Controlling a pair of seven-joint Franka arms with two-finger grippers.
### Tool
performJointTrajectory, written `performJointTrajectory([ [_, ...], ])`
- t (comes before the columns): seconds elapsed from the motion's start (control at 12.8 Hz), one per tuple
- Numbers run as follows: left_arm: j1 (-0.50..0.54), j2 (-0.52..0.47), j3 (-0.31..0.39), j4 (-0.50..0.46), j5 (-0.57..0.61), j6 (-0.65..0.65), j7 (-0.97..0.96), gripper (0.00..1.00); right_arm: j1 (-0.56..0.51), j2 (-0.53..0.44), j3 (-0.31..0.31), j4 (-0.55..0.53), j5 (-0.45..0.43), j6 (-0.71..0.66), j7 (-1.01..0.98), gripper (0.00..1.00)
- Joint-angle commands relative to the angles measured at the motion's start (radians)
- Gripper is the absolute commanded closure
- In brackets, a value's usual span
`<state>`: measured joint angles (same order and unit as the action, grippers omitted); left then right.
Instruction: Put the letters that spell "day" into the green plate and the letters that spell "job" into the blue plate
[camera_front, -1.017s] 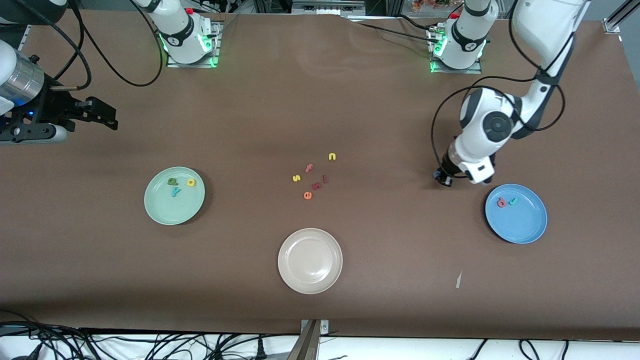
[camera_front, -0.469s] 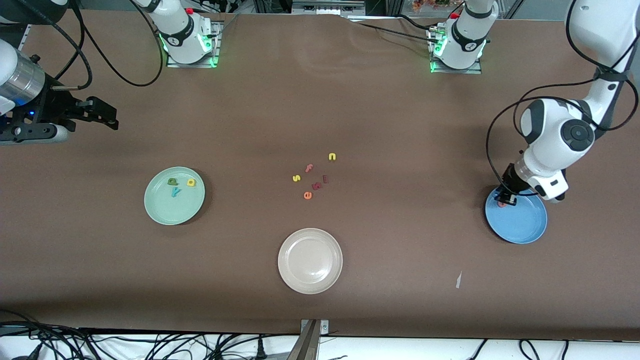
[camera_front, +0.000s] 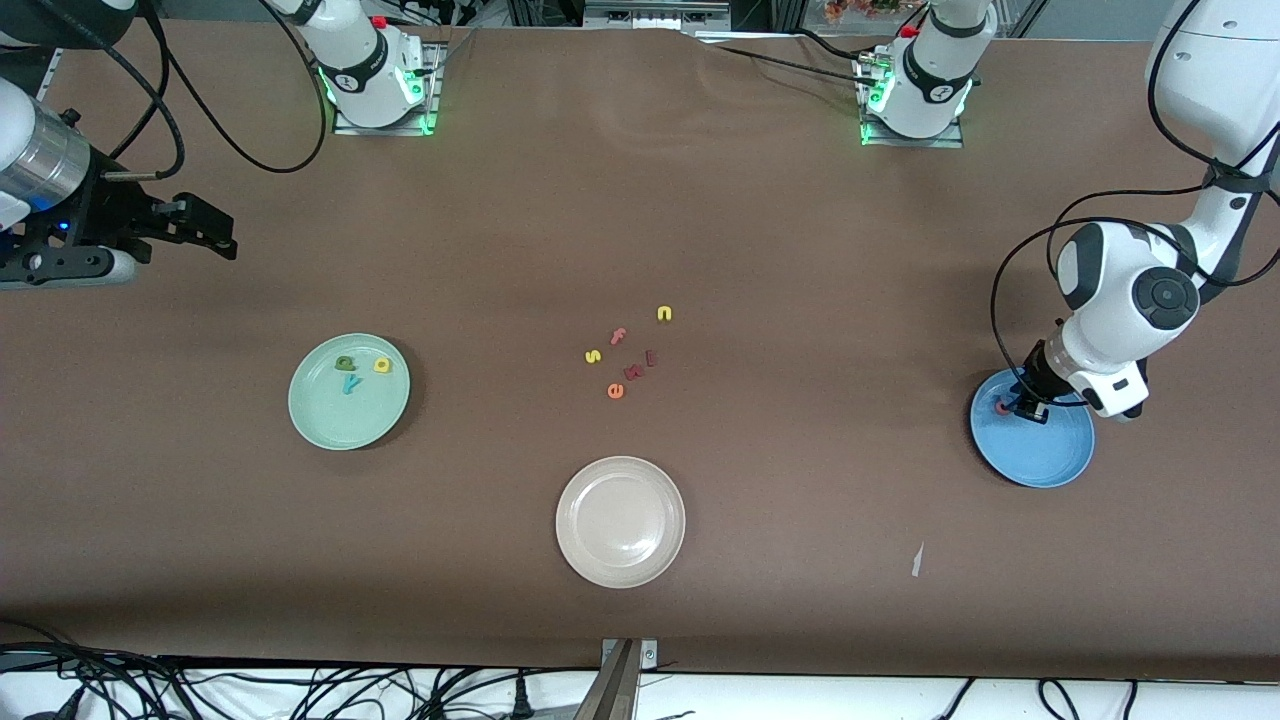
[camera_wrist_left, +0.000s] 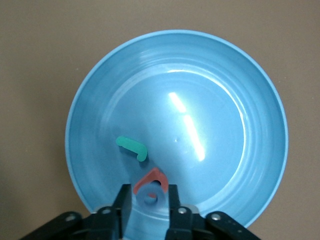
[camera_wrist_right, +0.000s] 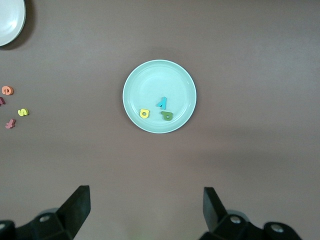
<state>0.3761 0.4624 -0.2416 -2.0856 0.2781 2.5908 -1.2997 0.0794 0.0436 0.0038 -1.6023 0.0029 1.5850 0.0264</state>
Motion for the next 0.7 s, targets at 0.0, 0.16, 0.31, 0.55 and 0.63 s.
performJointTrajectory([
  [0.0, 0.015, -0.011, -0.008, 0.009, 0.032, -0.015, 0.052, 0.20, -0.001, 0.001, 0.002, 0.019, 0.000, -0.013, -0.008, 0.00],
  [0.16, 0.014, -0.040, -0.008, 0.009, 0.030, -0.047, 0.056, 0.05, -0.001, 0.001, 0.002, 0.019, 0.000, -0.011, -0.008, 0.00],
  [0.31, 0.009, -0.091, -0.013, 0.006, 0.018, -0.067, 0.054, 0.00, -0.001, 0.002, 0.002, 0.022, 0.000, -0.011, -0.008, 0.00],
  [0.55, 0.004, -0.192, -0.033, 0.004, 0.018, -0.156, 0.085, 0.00, 0.003, 0.004, 0.002, 0.025, -0.011, -0.013, -0.003, 0.00],
  [0.63, 0.004, -0.227, -0.048, 0.004, 0.016, -0.200, 0.143, 0.00, 0.003, 0.002, 0.004, 0.025, -0.009, -0.011, -0.002, 0.00],
])
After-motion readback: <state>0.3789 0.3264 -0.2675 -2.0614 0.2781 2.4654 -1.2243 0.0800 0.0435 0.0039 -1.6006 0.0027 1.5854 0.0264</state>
